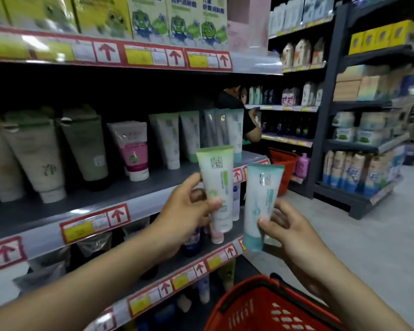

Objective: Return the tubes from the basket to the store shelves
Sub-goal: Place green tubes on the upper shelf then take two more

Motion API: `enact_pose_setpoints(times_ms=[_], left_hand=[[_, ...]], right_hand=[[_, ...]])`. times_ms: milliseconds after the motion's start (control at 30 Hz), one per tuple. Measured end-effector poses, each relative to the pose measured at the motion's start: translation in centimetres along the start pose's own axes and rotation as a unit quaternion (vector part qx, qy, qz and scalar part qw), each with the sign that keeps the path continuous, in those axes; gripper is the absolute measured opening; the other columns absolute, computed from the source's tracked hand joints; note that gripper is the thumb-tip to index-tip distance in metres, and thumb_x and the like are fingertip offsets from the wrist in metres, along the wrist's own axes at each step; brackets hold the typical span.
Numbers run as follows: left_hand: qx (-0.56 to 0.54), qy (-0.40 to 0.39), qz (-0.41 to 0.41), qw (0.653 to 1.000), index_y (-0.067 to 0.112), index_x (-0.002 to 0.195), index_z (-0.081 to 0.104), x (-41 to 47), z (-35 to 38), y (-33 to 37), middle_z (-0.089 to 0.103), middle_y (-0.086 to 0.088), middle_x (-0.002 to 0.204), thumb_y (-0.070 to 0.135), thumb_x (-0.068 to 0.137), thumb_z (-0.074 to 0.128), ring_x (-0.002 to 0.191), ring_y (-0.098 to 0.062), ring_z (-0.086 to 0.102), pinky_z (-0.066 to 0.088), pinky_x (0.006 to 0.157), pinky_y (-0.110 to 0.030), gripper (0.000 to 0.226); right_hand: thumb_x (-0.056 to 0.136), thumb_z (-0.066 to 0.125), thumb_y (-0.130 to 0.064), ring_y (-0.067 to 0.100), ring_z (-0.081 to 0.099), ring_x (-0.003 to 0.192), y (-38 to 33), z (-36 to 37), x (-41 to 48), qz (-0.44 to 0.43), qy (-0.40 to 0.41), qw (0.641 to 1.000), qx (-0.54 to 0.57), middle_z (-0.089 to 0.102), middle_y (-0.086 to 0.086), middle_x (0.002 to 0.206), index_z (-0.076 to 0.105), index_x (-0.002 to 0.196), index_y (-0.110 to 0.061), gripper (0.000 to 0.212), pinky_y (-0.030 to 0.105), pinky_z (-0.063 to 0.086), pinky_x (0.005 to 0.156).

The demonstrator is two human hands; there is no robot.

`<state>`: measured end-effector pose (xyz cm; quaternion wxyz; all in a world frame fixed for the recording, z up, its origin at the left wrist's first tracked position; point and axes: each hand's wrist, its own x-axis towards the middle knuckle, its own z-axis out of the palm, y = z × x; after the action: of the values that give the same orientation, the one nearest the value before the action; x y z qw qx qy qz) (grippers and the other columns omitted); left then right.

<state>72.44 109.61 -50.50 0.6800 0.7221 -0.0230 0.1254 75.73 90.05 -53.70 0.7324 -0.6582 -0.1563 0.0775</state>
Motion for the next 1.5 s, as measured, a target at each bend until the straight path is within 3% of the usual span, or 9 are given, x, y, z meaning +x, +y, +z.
enact_pose_setpoints(times_ms=[167,400,567,933,1033,1133,1233,1333,1500], left_hand=[[0.072,0.098,0.073,0.99,0.021,0.115,0.059,5.9,-3.7,3.5,0.072,-0.002,0.111,-0.001,0.093,0.06,0.104,-0.02,0.07,0.059,0.088,-0.044,0.031],[0.121,0.19,0.054,0.973,0.013,0.135,0.052,11.5,-5.4,1.9,0.064,-0.009,0.124,0.002,0.093,0.063,0.11,-0.024,0.063,0.052,0.099,-0.049,0.045],[0.13,0.217,0.038,0.967,0.009,0.136,0.051,12.7,-5.8,0.6,0.063,-0.009,0.127,0.003,0.094,0.062,0.115,-0.025,0.061,0.051,0.1,-0.042,0.044],[0.167,0.248,0.01,0.954,0.01,0.135,0.051,13.9,-5.5,0.7,0.06,-0.008,0.133,0.006,0.096,0.06,0.119,-0.026,0.059,0.049,0.096,-0.035,0.04],[0.178,0.27,-0.005,0.946,0.007,0.136,0.049,12.6,-5.2,0.9,0.058,-0.011,0.135,0.012,0.093,0.065,0.119,-0.028,0.059,0.049,0.101,-0.04,0.046],[0.256,0.323,0.067,0.909,0.016,0.142,0.04,9.2,-4.0,0.6,0.044,-0.005,0.131,0.015,0.093,0.065,0.109,-0.018,0.051,0.044,0.102,-0.029,0.055],[0.298,0.239,0.151,0.912,0.018,0.125,0.058,7.6,-1.5,0.6,0.055,0.002,0.111,0.014,0.095,0.061,0.089,-0.004,0.053,0.048,0.09,-0.021,0.03],[0.347,0.136,0.14,0.917,0.019,0.118,0.065,9.9,0.8,0.9,0.063,0.008,0.104,0.017,0.096,0.061,0.091,-0.003,0.057,0.046,0.084,-0.017,0.022],[0.336,0.15,0.072,0.927,0.014,0.128,0.056,16.5,2.6,1.0,0.063,-0.004,0.123,0.02,0.095,0.063,0.114,-0.021,0.059,0.048,0.095,-0.03,0.033]], right_hand=[[0.095,0.054,-0.005,0.017,0.069,0.1,-1.3,3.4,4.1,-0.035,-0.038,0.998,0.039,0.071,0.002,0.11,0.058,0.12,-0.019,0.029,0.04,0.058,0.084],[0.096,0.053,-0.009,0.014,0.071,0.096,-0.2,3.7,6.5,-0.032,-0.062,0.994,0.088,0.074,-0.004,0.107,0.057,0.122,-0.025,0.031,0.027,0.056,0.066],[0.096,0.053,-0.009,0.023,0.068,0.095,1.0,3.3,7.5,-0.023,-0.04,0.993,0.109,0.075,-0.004,0.103,0.056,0.125,-0.022,0.032,0.026,0.058,0.063],[0.097,0.052,-0.01,0.008,0.072,0.088,1.5,1.9,7.1,-0.012,-0.016,0.996,0.083,0.074,-0.005,0.103,0.057,0.118,-0.021,0.024,0.025,0.057,0.061],[0.097,0.052,-0.011,0.012,0.071,0.095,1.2,1.3,7.0,-0.017,-0.005,0.997,0.077,0.074,-0.003,0.106,0.058,0.118,-0.021,0.025,0.028,0.058,0.065],[0.097,0.052,-0.01,0.014,0.069,0.1,0.2,0.5,7.4,-0.037,0.019,0.997,0.064,0.073,-0.004,0.108,0.057,0.123,-0.024,0.03,0.038,0.057,0.077],[0.097,0.051,-0.009,0.015,0.065,0.105,-1.2,-0.4,8.9,-0.068,0.057,0.995,0.039,0.07,-0.005,0.11,0.057,0.12,-0.025,0.029,0.045,0.052,0.091],[0.098,0.05,-0.011,0.016,0.06,0.112,-2.7,-1.0,11.8,-0.087,0.071,0.994,0.009,0.066,-0.007,0.117,0.057,0.115,-0.031,0.027,0.047,0.046,0.096],[0.099,0.048,-0.008,0.013,0.063,0.1,-4.4,-2.3,17.4,-0.079,0.088,0.993,0.028,0.066,-0.003,0.111,0.047,0.135,-0.017,0.037,0.028,0.052,0.07]])
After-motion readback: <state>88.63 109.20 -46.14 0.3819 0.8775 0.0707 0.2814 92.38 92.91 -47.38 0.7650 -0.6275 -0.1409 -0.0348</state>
